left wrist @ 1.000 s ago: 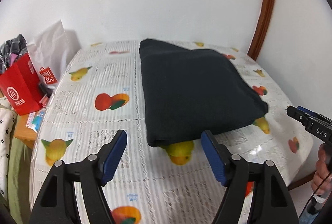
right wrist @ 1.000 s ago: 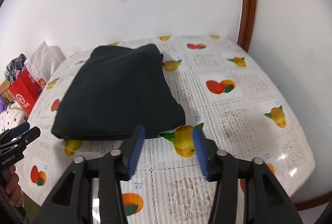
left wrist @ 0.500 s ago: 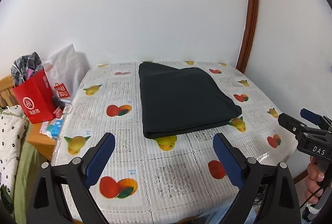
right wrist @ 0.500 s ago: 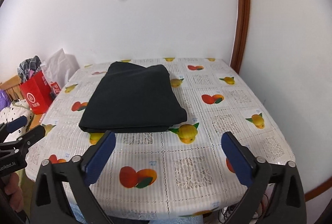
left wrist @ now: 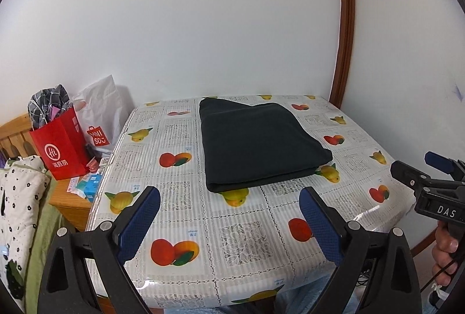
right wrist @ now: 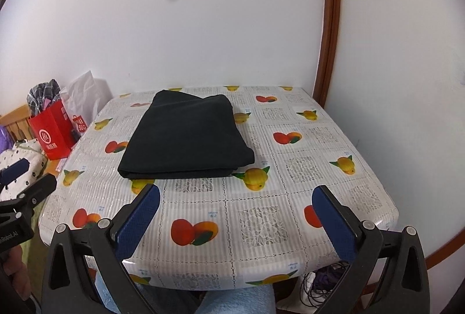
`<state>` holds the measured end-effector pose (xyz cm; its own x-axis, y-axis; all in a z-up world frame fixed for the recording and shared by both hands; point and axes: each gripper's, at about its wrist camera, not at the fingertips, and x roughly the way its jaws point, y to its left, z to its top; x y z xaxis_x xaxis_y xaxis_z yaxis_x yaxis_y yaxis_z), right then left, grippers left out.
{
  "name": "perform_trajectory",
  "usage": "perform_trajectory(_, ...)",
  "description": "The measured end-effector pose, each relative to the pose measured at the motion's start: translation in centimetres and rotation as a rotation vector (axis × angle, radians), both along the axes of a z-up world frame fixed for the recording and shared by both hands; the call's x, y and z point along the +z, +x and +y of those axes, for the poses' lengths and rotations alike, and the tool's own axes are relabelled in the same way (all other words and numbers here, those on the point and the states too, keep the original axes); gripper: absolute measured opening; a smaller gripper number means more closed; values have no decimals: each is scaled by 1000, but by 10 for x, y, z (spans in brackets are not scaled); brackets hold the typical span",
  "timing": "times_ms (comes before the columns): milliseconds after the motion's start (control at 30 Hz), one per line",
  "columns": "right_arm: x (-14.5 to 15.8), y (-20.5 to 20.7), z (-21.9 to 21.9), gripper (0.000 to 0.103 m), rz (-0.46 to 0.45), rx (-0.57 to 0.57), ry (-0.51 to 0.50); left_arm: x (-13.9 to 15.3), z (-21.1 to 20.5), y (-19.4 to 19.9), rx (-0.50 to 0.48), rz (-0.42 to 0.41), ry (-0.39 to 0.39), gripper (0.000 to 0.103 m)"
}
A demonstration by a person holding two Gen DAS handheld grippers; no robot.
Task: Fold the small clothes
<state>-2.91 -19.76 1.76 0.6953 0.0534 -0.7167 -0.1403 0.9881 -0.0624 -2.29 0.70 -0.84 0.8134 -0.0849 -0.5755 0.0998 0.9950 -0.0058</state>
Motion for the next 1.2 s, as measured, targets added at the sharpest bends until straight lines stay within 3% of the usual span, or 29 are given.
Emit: perform_trajectory(1200,-4,-1,1,103,5,-23,-9,-4,12,3,33,26,-25,97)
